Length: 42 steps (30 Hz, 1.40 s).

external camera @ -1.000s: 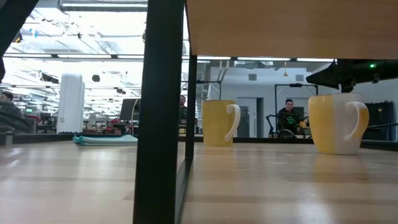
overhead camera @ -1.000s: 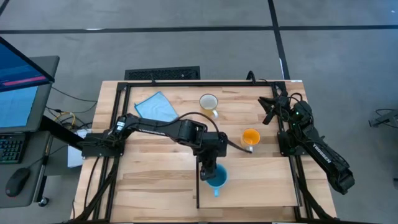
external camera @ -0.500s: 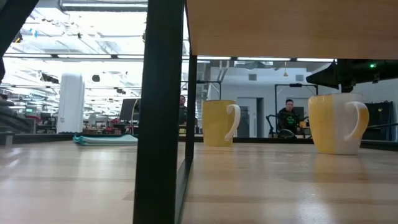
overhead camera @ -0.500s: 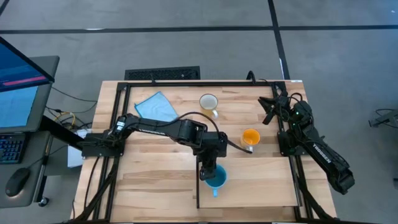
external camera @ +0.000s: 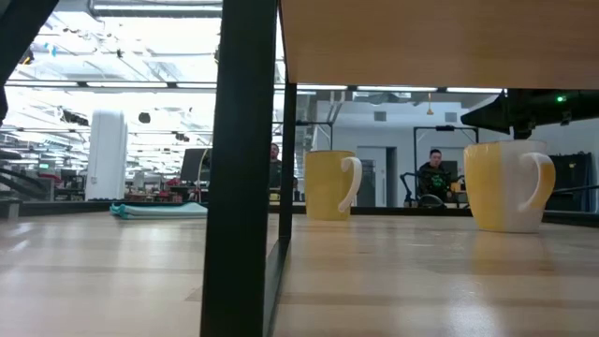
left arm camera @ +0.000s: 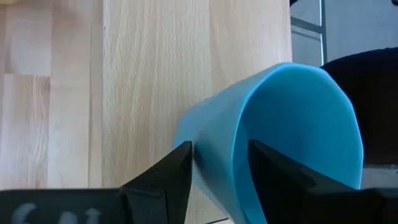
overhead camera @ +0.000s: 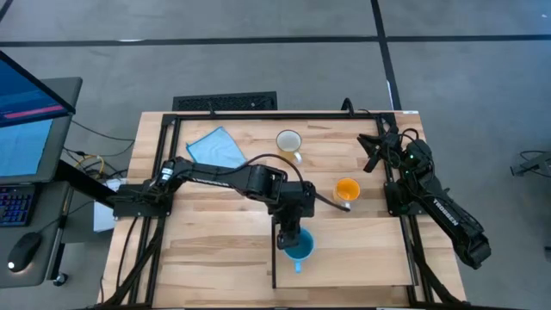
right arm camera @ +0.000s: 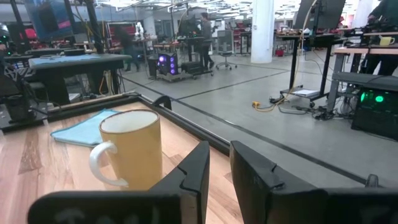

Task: Stack small to large cups/mugs on shelf
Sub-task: Put the blue mug on the shelf, then put the yellow mug on the shelf

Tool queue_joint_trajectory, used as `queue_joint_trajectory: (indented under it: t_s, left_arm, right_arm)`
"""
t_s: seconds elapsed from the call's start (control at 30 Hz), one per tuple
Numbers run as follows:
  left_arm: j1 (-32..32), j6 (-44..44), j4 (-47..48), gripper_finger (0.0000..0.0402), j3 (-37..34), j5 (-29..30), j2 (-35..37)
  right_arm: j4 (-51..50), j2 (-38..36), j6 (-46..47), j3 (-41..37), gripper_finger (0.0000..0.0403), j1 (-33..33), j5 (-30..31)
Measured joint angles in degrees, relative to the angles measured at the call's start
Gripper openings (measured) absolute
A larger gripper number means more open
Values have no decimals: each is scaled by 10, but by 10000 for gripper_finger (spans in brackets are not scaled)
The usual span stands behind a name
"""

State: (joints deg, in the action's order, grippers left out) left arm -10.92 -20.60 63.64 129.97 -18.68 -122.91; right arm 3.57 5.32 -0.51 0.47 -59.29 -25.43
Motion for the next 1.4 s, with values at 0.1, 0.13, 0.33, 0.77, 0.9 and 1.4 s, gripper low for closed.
queue_joint_trajectory:
  t_s: [0.1,0.13,0.33,0.77,0.9,1.4]
  left_arm:
    - [0,0,-3,147,0,0,0]
    - [0,-1,-3,147,0,1,0]
    - [0,-14,-5,159,0,20,0]
    - [1,-29,-2,189,0,-11,0]
    - [1,-30,-2,207,0,-13,0]
    - [3,-25,17,301,49,-10,8]
  right_arm:
    - [0,0,0,0,86,0,0]
    - [0,0,0,0,86,0,0]
    - [0,0,0,0,86,0,0]
    - [0,0,0,0,86,0,0]
    - [0,0,0,0,86,0,0]
    - [0,0,0,0,86,0,0]
